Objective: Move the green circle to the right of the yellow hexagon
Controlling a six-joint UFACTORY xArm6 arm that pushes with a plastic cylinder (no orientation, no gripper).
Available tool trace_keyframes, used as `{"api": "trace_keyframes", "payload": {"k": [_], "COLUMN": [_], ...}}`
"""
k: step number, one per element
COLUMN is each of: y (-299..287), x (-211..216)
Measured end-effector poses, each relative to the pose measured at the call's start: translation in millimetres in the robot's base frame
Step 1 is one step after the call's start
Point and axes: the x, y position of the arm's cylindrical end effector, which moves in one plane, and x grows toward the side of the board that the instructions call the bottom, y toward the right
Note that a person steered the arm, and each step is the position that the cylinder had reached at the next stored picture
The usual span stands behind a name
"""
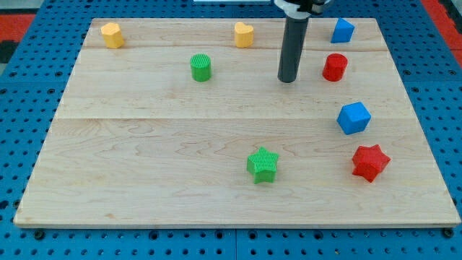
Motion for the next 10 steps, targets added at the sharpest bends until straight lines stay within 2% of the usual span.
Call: {"api": "trace_keyframes", "payload": {"k": [1,3,4,5,6,7,8,10], "y": [-38.0,-132.6,-144.0,-150.8,-194.3,-196.4,-202.1,-214.4], "x": [17.5,-20.5,-40.1,-28.6,-37.0,-65.0,-74.8,-66.7]}}
